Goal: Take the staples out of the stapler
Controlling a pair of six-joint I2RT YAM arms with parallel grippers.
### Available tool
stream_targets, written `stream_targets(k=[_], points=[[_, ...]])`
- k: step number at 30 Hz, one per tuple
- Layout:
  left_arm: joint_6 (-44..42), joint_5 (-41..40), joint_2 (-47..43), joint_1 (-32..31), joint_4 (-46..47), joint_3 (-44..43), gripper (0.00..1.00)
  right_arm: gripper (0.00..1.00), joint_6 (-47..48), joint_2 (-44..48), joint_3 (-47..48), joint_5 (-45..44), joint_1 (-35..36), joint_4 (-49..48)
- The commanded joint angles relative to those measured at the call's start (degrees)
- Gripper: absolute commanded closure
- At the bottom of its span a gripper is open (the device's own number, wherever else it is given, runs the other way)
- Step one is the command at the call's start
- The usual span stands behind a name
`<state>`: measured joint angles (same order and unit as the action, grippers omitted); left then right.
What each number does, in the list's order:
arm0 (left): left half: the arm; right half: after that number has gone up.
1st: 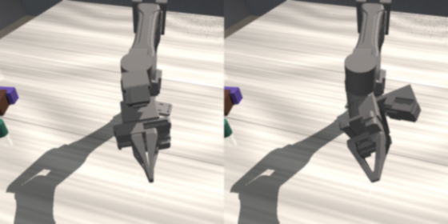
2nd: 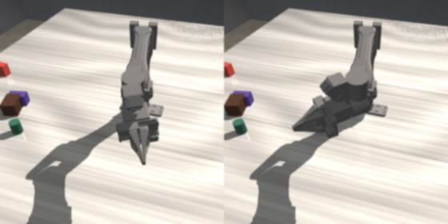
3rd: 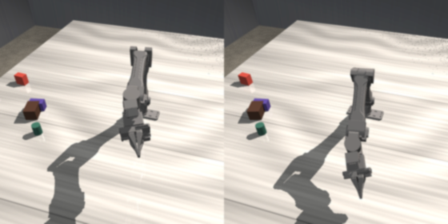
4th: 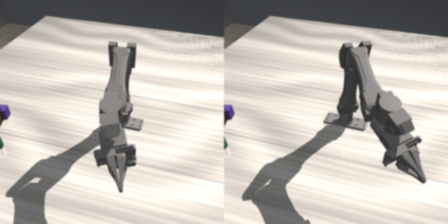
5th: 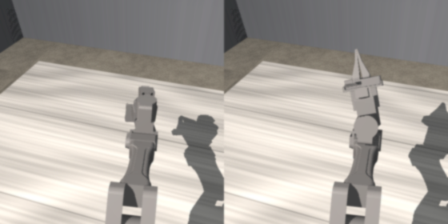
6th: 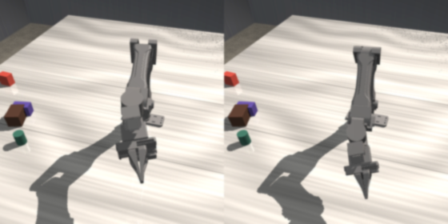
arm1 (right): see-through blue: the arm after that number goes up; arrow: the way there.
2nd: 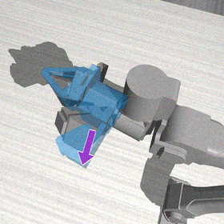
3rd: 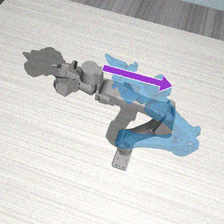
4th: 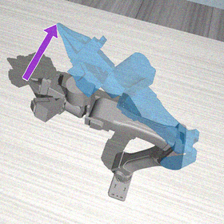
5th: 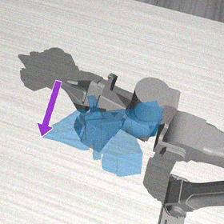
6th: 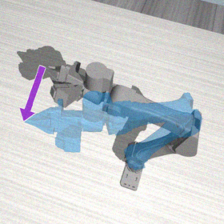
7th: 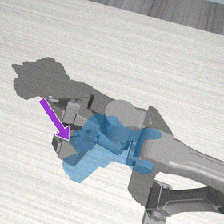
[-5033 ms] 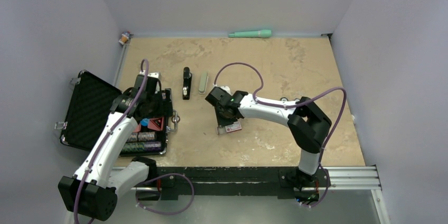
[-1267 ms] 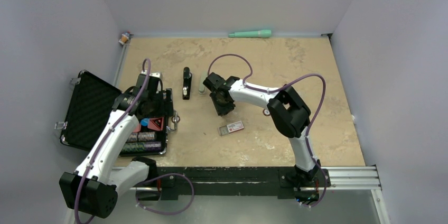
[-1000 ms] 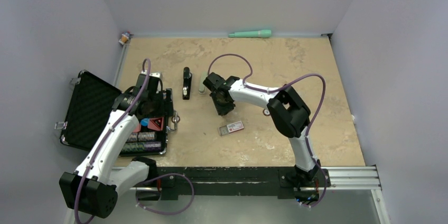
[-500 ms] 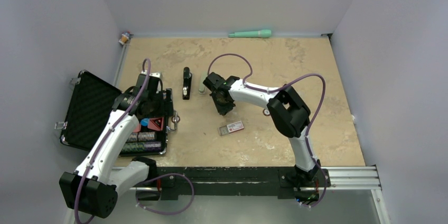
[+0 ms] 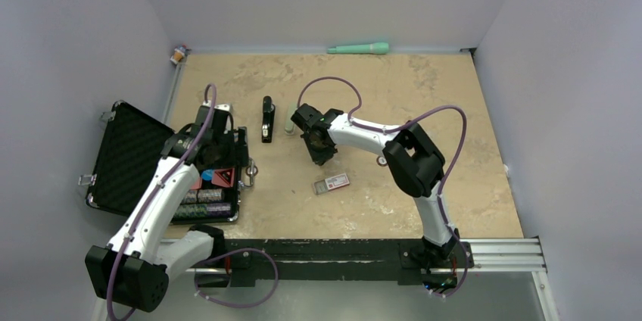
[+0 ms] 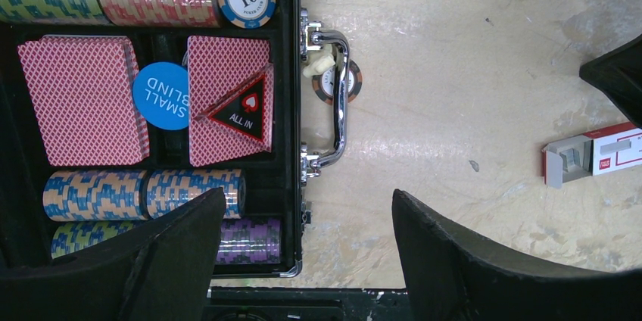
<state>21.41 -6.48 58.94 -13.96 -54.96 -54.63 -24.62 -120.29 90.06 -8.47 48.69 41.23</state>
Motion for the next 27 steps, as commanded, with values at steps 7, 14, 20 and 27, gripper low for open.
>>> stream_targets(k=[7, 14, 20, 27], points=[[0.4, -5.1, 2.5, -6.7, -0.4, -1.6, 0.16, 0.96, -2.2, 8.0, 1.4, -1.0, 0.2, 4.4], [0.5, -5.3, 2.7, -8.3, -0.3, -1.6, 0.16, 0.96, -5.2, 12.5, 0.8, 1.7, 1.9, 6.5], [0.6, -5.6, 0.7, -8.3, 0.2, -1.0, 0.16, 0.96, -9.0, 14.9, -0.7, 3.9, 4.0, 6.4], [0.4, -5.6, -0.7, -8.4, 0.5, -0.7, 0.16, 0.96, -13.5, 16.6, -3.9, 5.2, 5.9, 5.2]])
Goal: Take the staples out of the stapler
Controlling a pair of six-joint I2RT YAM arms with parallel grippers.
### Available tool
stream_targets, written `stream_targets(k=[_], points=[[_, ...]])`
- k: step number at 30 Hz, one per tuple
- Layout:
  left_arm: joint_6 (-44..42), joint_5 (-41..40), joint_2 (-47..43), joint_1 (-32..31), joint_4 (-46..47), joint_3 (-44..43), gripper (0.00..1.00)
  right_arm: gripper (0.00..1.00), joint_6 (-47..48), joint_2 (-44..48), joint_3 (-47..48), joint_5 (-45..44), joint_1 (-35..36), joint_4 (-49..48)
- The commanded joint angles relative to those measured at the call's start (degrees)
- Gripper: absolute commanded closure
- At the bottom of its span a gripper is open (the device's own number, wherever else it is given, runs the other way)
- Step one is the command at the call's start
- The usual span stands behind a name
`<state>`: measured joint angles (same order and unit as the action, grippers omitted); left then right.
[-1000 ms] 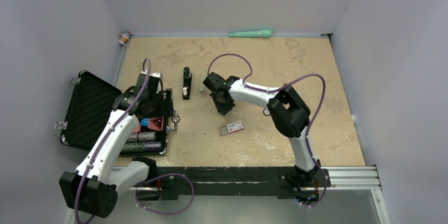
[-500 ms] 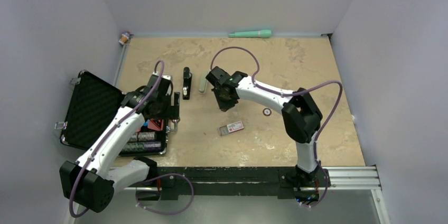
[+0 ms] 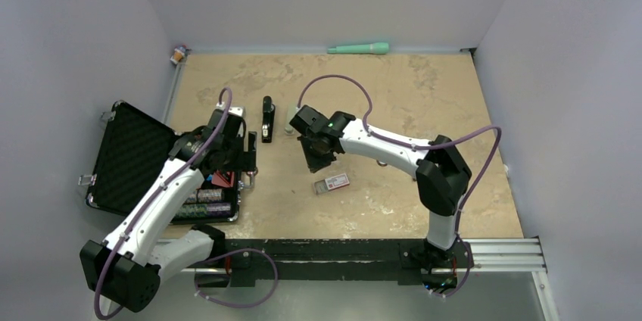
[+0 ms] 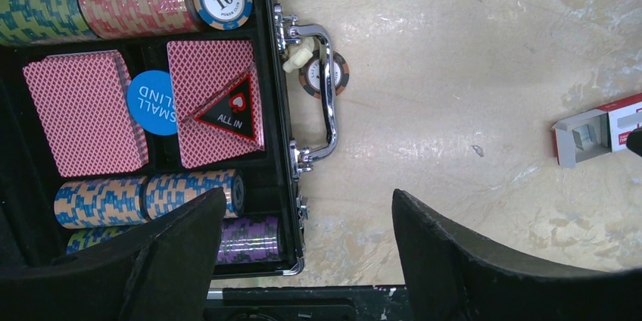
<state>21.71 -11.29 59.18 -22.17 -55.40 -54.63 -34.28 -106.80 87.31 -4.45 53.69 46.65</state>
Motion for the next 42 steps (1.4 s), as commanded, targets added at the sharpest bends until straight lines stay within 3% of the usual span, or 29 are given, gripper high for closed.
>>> stream_targets(k=[1, 27, 42], points=[[0.0, -0.5, -0.7, -0.2, 1.0, -0.7, 0.16, 0.96, -4.4, 3.2, -1.6, 1.2, 1.1, -0.4], [-1.0, 1.7, -0.6, -0.2, 1.6, -0.7, 0.16, 0.93, -7.4, 0.5, -8.7, -2.0, 2.5, -3.9], [-1.1, 1.8, -0.8, -0.2, 1.7, -0.6, 0.16, 0.83, -5.1, -2.6, -6.6, -3.9, 2.5, -3.4]])
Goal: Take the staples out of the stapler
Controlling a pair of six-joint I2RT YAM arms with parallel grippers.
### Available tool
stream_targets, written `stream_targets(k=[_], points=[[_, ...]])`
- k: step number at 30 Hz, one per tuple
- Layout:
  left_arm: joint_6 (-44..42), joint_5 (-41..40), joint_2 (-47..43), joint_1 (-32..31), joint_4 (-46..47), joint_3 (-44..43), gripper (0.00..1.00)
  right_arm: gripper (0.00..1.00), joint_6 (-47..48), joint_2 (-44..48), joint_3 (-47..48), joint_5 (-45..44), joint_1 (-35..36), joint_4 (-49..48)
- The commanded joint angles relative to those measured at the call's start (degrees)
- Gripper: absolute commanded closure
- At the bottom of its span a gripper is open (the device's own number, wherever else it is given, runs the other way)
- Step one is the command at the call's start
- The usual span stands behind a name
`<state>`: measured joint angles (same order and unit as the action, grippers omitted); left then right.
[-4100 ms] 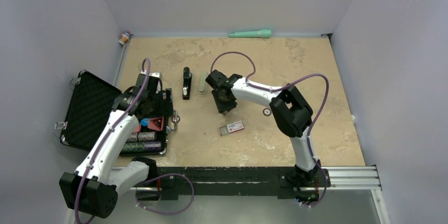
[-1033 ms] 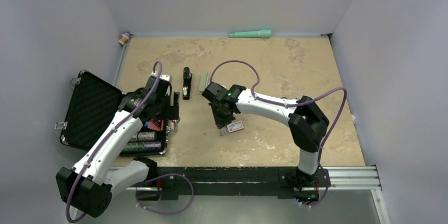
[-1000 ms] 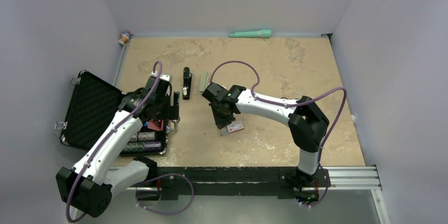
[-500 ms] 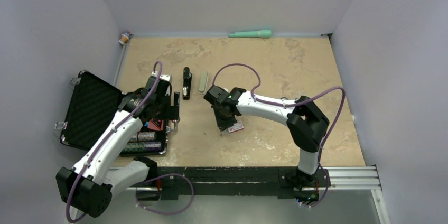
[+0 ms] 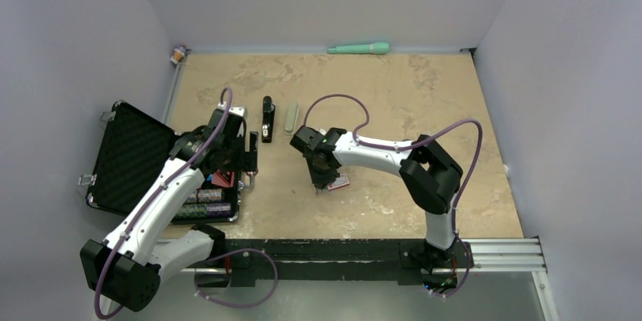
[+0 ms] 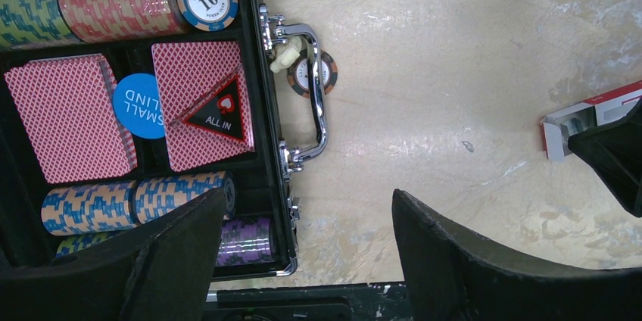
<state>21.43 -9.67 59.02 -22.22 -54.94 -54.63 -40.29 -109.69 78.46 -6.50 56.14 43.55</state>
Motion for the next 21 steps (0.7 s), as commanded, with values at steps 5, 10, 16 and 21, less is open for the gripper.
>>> stream_targets(k=[5, 10, 16, 21], points=[[-0.9, 0.2, -0.6, -0.2, 1.2, -0.6, 0.16, 0.79, 1.3, 0.2, 2.9, -1.9, 0.1, 0.1], [-0.9, 0.2, -0.6, -0.2, 1.2, -0.6, 0.16, 0.74, 1.6, 0.6, 3.1, -2.3, 0.1, 0.3], [-0.9, 0.2, -0.7, -0.2, 1.2, -0.6, 0.17, 0.70, 1.5, 1.3, 3.9, -3.1, 0.1, 1.1], [-0.9, 0.1, -0.8, -0.2, 1.1, -0.6, 0.17, 0.53, 1.1, 3.4, 6.1, -4.6, -0.1, 2.7]])
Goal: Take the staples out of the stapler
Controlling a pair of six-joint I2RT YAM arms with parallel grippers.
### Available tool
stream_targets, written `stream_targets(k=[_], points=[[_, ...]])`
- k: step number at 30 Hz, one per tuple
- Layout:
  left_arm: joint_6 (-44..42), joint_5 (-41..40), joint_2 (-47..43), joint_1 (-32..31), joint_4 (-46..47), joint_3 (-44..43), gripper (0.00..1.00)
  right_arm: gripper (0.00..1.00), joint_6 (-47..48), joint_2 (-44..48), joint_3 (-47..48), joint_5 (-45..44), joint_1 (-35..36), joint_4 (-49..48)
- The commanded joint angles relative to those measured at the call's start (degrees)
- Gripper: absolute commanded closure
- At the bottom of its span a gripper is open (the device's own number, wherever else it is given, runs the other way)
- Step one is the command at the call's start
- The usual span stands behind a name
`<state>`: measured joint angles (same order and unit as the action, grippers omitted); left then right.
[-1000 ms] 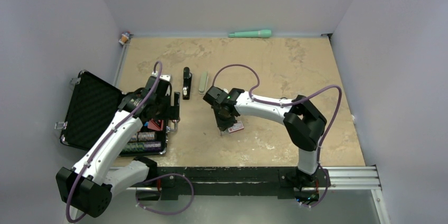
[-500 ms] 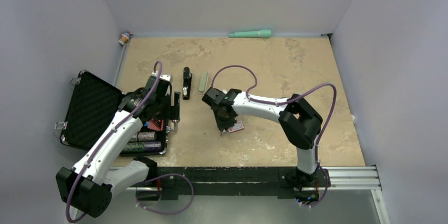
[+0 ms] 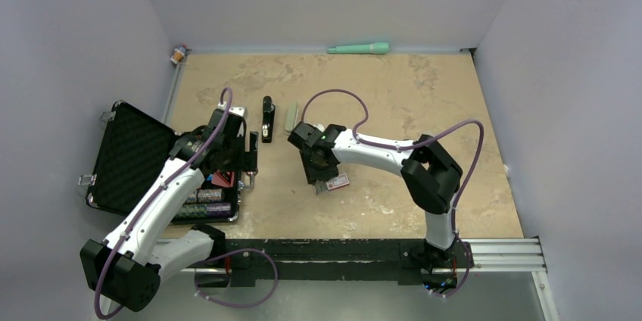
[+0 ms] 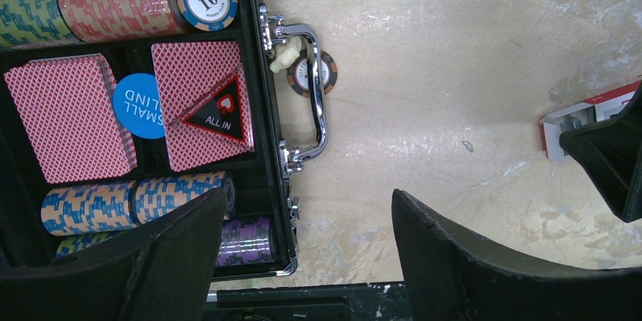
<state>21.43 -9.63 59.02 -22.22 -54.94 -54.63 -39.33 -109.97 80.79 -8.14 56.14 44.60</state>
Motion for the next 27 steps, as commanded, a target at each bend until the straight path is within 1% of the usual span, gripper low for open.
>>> stream_targets(k=[1, 3, 6, 9, 12, 16, 19, 22, 25, 27], points=[[-0.9, 0.0, -0.8, -0.2, 1.1, -0.6, 0.17, 0.49, 0.1, 4.3, 4.0, -3.2, -0.2, 1.9], [-0.8, 0.0, -0.8, -0.2, 1.2, -0.6, 0.17, 0.45, 0.2, 5.2, 4.1, -3.3, -0.8, 1.9], [-0.9, 0.0, -0.8, -0.2, 1.2, -0.6, 0.17, 0.45, 0.4, 7.0, 3.4, -2.8, -3.0, 1.3], [-0.8, 0.0, -0.5, -0.2, 1.2, -0.6, 0.17, 0.45, 1.1, 9.8, 0.6, -1.3, -6.6, -1.1], [-0.6, -0.3, -0.6, -0.2, 1.0, -0.7, 0.19, 0.47, 2.0, 12.9, -2.6, 0.2, -10.6, -3.1], [0.1, -1.7, -1.6, -0.1, 0.8, -0.4, 0.23, 0.50, 3.5, 14.6, -5.0, 0.3, -14.0, -4.5], [1.3, -1.9, -2.6, -0.1, 0.3, -0.3, 0.28, 0.52, 5.1, 15.1, -6.8, 1.3, -16.3, -5.6], [3.2, 1.3, -4.1, -0.1, 0.6, 0.5, 0.38, 0.54, 7.0, 15.5, -8.3, 2.4, -18.7, -6.9], [7.6, 6.6, -5.0, -0.2, 2.5, 3.1, 0.40, 0.56, 8.9, 15.3, -9.2, 2.3, -20.8, -7.5], [10.9, 10.0, -4.9, -0.7, 4.8, 6.5, 0.41, 0.56, 9.9, 14.8, -9.5, 1.6, -21.5, -7.8]])
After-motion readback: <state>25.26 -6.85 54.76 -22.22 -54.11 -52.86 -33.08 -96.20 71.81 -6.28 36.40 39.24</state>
